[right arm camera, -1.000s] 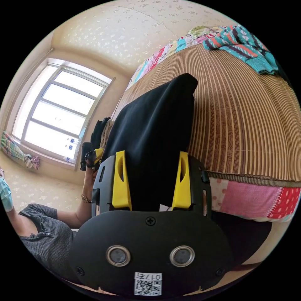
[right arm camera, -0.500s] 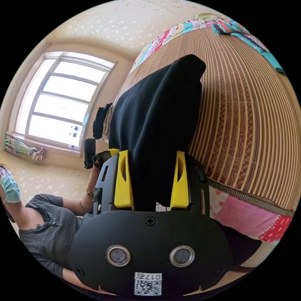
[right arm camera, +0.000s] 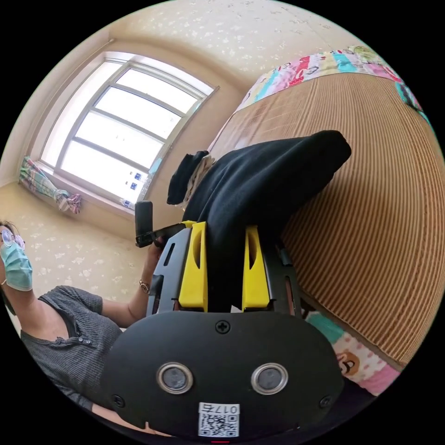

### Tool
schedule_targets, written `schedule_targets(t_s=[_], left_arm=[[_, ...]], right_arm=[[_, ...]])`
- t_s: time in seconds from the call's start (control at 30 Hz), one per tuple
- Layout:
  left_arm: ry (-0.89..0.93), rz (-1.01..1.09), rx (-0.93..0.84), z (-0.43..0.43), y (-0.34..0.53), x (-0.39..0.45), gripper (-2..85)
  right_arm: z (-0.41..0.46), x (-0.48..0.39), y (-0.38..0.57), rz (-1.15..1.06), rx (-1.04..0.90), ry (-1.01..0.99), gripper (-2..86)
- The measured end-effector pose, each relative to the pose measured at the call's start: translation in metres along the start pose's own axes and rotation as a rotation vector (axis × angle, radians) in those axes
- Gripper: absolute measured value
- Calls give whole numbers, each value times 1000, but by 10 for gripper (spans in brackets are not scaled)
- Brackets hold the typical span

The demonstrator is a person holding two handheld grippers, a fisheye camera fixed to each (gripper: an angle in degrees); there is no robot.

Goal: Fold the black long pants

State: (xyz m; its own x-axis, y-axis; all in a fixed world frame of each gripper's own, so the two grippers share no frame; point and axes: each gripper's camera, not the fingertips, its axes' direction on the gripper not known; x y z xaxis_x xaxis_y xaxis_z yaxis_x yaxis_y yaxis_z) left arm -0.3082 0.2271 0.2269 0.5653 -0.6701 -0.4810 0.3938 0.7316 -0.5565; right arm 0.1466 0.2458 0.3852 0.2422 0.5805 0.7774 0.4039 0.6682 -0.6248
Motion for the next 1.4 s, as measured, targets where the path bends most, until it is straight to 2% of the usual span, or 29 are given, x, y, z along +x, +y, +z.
schedule_targets(t_s=[0.2,0.3,0.47,0.6,0.7,0.73,0.8,0.83,0.87,0.93,1.03,1.17,1.3,1.4], left_arm=[[-154,55,118,-120,-14,-6,107],[-212,103,196,-200,-28,-4,107],[-408,162,247,-339,-66,-7,109],[-555,137,177,-386,-93,-36,113],[-659,28,89,-386,-105,-98,117],[-654,-64,33,-375,-105,-136,120],[-639,-235,-65,-352,-96,-196,131],[-595,-274,-47,-346,-85,-217,147],[-529,-262,58,-355,-70,-223,169],[-520,-221,142,-362,-56,-219,181],[-603,-208,165,-363,-46,-204,182],[-663,-277,286,-383,-18,-170,171],[-701,-218,460,-403,32,-129,88],[-495,-138,620,-404,89,-109,19]], right_arm=[[68,-73,-56,-168,-17,-55,110],[100,-124,-89,-257,10,-124,109],[178,-222,-141,-405,11,-155,104],[241,-246,-170,-369,26,-144,103],[313,-228,-186,-283,-40,-56,107],[345,-215,-186,-253,-101,41,110],[377,-197,-179,-249,-149,82,116],[382,-191,-174,-249,-147,54,118],[380,-192,-171,-257,-126,48,119],[379,-204,-170,-299,-142,93,121],[382,-223,-171,-351,-203,167,125],[347,-231,-148,-400,-150,149,108],[302,-211,-96,-515,-217,168,64],[256,-170,-35,-556,-350,175,23]])
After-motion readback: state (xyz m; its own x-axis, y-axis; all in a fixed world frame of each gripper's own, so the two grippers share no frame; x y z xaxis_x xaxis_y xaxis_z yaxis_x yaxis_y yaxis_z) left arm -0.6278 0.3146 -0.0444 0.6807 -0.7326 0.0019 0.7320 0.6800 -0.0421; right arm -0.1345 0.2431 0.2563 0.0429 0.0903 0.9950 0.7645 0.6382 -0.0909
